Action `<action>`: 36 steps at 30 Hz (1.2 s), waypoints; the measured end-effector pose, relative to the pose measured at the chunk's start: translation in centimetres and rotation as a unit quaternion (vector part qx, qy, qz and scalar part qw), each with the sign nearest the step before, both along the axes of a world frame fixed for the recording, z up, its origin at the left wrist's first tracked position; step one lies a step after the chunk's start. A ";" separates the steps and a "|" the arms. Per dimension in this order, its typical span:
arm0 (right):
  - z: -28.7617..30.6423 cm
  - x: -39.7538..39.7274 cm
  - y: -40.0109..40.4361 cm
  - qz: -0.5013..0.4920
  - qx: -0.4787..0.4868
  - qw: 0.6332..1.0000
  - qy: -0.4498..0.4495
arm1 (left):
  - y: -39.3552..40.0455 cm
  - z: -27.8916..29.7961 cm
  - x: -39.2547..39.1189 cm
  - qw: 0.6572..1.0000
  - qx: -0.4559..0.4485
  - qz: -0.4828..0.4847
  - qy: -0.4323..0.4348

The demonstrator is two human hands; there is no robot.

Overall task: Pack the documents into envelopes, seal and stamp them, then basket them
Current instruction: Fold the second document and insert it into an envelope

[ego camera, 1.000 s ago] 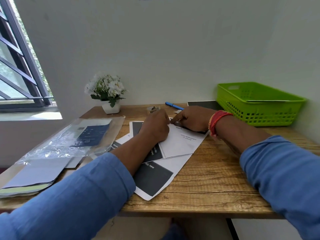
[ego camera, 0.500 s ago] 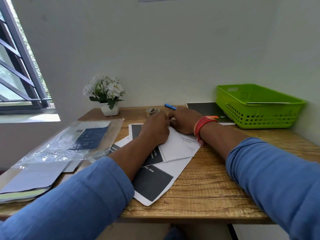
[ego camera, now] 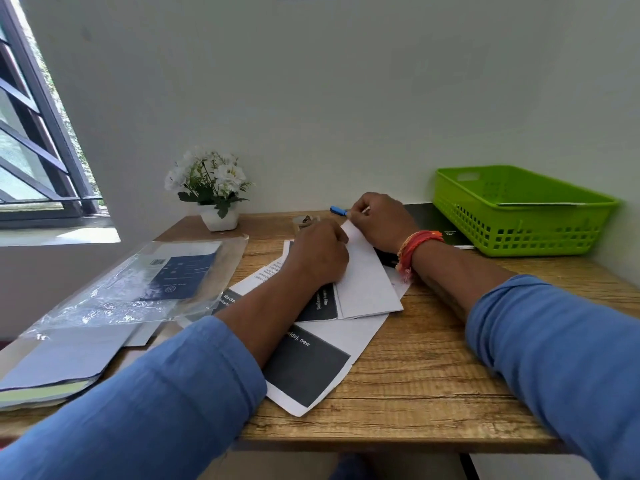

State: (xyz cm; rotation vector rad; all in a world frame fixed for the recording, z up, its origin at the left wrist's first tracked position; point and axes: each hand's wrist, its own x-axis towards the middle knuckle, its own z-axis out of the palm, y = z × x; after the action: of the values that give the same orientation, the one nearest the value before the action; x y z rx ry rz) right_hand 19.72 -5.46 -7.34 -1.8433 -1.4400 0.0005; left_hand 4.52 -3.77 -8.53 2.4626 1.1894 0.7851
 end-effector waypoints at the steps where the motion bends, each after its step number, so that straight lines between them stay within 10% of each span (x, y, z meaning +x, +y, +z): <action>1: 0.1 0.1 -0.2 0.001 -0.006 1.000 0.024 | -0.1 0.2 0.0 1.000 -0.006 0.000 -0.017; 10: 0.7 -1.0 -2.4 0.123 -0.013 0.914 0.387 | -0.2 0.9 -0.1 0.976 -0.121 0.024 -0.181; 23: -0.1 -1.6 -2.4 0.149 -0.099 0.984 0.026 | 0.7 1.8 -2.2 0.961 -0.192 0.019 -0.197; 36: 0.0 -1.9 -2.6 0.164 -0.138 0.974 -0.066 | 3.6 1.1 -4.3 0.952 -0.211 0.076 -0.210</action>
State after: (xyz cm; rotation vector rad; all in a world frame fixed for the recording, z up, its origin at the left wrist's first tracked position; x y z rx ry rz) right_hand 17.77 -8.08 -7.33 -1.8248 -1.9056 0.2574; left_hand 0.18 -0.19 -7.44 1.7692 1.2335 0.9251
